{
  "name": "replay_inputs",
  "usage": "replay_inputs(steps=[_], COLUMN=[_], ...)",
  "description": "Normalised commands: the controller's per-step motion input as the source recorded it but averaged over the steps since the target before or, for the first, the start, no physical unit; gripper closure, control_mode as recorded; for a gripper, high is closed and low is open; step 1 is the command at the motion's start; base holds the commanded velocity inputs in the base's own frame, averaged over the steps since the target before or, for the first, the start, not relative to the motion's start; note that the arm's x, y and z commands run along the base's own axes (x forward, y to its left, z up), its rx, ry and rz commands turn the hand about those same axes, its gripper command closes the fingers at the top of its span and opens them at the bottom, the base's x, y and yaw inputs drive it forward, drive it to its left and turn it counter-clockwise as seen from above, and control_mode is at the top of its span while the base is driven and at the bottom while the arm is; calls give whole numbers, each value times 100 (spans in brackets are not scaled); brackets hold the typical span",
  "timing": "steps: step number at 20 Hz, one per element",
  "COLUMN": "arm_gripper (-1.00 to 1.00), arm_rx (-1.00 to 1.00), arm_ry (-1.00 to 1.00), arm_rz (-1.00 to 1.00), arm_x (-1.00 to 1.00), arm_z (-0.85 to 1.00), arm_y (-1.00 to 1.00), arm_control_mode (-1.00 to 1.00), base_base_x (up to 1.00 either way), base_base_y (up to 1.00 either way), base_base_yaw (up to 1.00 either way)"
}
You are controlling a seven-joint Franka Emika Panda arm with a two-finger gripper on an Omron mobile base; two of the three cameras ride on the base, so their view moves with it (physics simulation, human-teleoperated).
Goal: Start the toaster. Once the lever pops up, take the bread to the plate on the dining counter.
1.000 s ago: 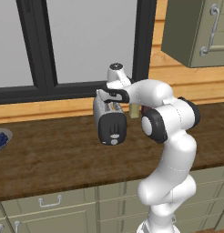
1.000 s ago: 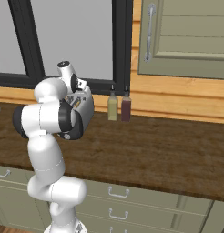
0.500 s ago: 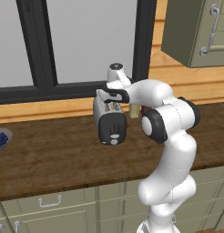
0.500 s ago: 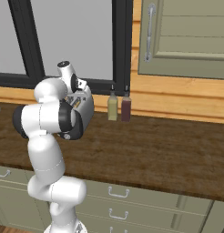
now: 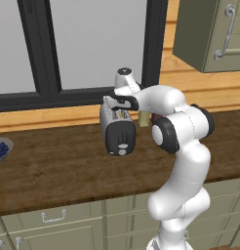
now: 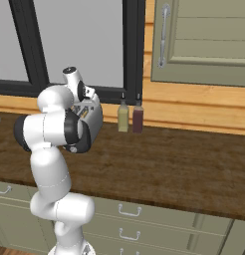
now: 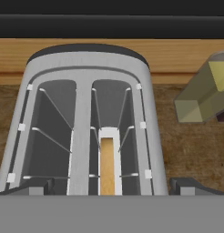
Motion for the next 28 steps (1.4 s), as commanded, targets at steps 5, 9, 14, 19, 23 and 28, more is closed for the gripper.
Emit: replay_inputs(steps=[5, 9, 14, 19, 23, 28], arm_gripper=[-100, -100, -100, -100, -100, -100], arm_rx=[0, 0, 0, 0, 0, 0], arm_ry=[0, 0, 0, 0, 0, 0], arm_rz=[0, 0, 0, 0, 0, 0], arm_x=[0, 0, 0, 0, 0, 0], arm_z=[0, 0, 0, 0, 0, 0], arm_y=[0, 0, 0, 0, 0, 0], arm_control_mode=[-100, -100, -100, -100, -100, -100], base_base_x=[0, 0, 0, 0, 0, 0], base_base_y=[0, 0, 0, 0, 0, 0], base_base_yaw=[0, 0, 0, 0, 0, 0])
